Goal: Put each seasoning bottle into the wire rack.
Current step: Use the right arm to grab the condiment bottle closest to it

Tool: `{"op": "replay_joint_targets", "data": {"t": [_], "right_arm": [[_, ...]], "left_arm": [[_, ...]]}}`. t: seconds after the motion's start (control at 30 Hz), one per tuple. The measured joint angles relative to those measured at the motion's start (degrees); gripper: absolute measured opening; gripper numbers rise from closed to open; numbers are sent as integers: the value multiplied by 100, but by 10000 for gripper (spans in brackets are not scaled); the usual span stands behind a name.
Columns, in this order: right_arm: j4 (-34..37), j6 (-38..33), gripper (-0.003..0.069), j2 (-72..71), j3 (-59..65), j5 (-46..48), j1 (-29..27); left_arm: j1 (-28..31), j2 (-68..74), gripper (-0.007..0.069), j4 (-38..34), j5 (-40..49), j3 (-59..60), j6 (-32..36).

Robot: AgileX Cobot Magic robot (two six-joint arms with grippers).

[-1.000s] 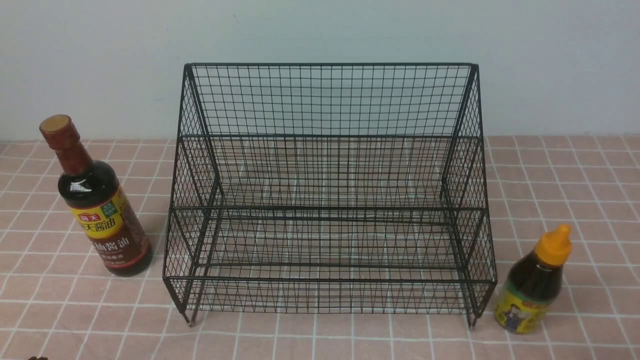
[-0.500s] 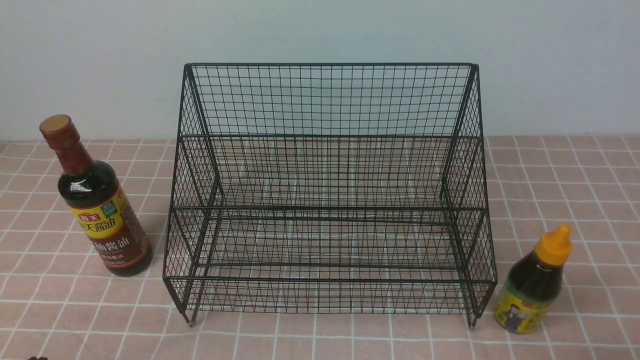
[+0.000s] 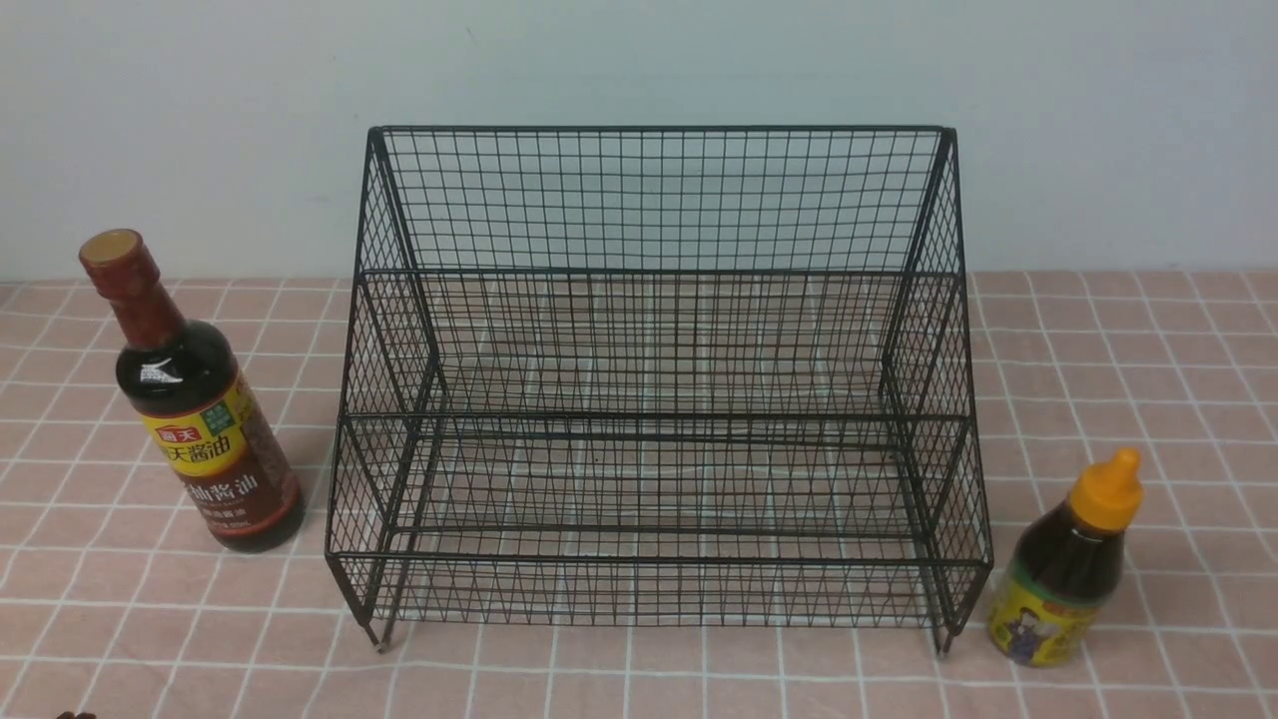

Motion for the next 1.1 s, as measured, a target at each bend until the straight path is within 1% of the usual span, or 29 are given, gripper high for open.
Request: {"op": "replay_joint_targets", "data": {"t": [0.1,0.13,0.17,0.23,0.27,0.3,0.4,0.47,0.5,0.53,0.6,0.7,0.73,0.77,0.83,0.93,1.0,1.07,1.1], "right_arm": [[182,132,-15,0,0,-300,0],[301,273,-15,0,-10,-437,13],[332,312,-15,0,-64,-414,39],[244,258,-15,0,-384,-87,115],[66,123,-15,73,-807,205,163],[0,102,-15,119,-877,259,170],[-506,-311,-15,935,-2152,1591,184],[-723,-631,-15,1830,-2898,2681,184],[-743,-667,-15,1830,-2898,2795,184],[-857,-977,-15,2549,-3452,3591,184],[-997,-1354,-15,3520,-4202,4832,184],[-1263,-1539,-10,4590,-4995,5927,184],[-1263,-1539,-10,4660,-5047,5987,184],[-1393,-1539,-9,5111,-5399,6312,184],[-1479,-1539,-7,5645,-5806,6592,184],[-1598,-1539,-2,6168,-6298,6773,318],[-1732,-1495,0,6422,-6527,6766,538],[-1955,-1269,7,6657,-6663,6730,847],[-1977,-1239,9,6677,-6669,6723,906]], "left_arm": [[0,0,-7,0,0,0,0],[0,0,-7,0,0,0,0],[0,0,-7,0,0,0,0],[0,0,-7,0,0,0,0],[0,0,-7,0,0,0,0],[0,0,-7,0,0,0,0],[0,0,-7,0,0,0,0],[0,0,-7,0,0,0,0],[0,0,-7,0,0,0,0],[0,0,-7,0,0,0,0],[0,0,-7,0,0,0,0],[0,0,-7,0,0,0,0],[0,0,-7,0,0,0,0],[0,0,-7,0,0,0,0],[0,0,-7,0,0,0,0],[0,0,-7,0,0,0,0],[0,0,-7,0,0,0,0],[0,0,-7,0,0,0,0],[0,0,-7,0,0,0,0]]}}
